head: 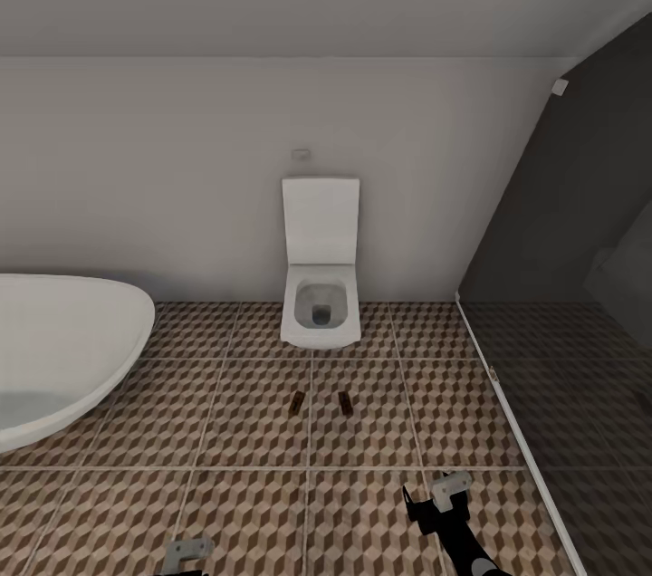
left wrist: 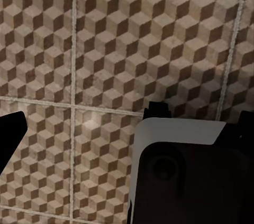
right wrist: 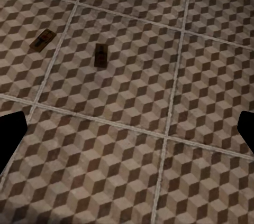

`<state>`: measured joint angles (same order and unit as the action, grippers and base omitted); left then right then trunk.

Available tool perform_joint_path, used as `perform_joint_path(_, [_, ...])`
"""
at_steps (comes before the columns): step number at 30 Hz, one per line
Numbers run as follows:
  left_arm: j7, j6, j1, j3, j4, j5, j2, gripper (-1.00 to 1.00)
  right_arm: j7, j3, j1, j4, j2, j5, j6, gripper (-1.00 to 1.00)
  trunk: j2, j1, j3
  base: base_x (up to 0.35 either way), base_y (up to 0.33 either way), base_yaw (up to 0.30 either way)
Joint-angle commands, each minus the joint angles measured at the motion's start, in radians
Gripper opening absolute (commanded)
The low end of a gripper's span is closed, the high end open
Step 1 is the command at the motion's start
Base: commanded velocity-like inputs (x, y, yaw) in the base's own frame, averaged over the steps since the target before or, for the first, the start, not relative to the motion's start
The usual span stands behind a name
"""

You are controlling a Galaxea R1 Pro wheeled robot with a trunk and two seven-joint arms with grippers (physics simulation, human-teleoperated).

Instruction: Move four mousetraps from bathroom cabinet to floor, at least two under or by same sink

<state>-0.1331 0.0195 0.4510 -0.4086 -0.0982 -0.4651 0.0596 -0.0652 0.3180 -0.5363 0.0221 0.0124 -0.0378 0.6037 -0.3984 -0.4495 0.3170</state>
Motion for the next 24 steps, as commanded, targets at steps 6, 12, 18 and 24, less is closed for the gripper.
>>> perform_joint_path(6, [-0.003, 0.002, 0.000, -0.009, 0.000, -0.009, 0.000, 1.00, -0.005, 0.008, -0.001, -0.001, -0.001, -0.004, 0.002, 1.00, -0.002, 0.000, 0.002, 0.000, 0.000, 0.000])
perform_joint_path(12, [-0.003, 0.002, 0.000, -0.009, 0.000, -0.009, 0.000, 1.00, -0.005, 0.008, -0.001, -0.001, 0.001, -0.004, 0.002, 1.00, -0.002, 0.000, 0.002, 0.000, 0.000, 0.000])
perform_joint_path(18, [-0.003, 0.002, 0.000, -0.009, 0.000, -0.009, 0.000, 1.00, -0.005, 0.009, -0.001, -0.001, 0.000, -0.004, 0.002, 1.00, -0.002, 0.000, 0.002, 0.000, 0.000, 0.000])
perform_joint_path(24, [-0.003, 0.002, 0.000, -0.009, 0.000, -0.009, 0.000, 1.00, -0.005, 0.009, -0.001, -0.001, 0.000, -0.004, 0.002, 1.00, -0.002, 0.000, 0.002, 0.000, 0.000, 0.000])
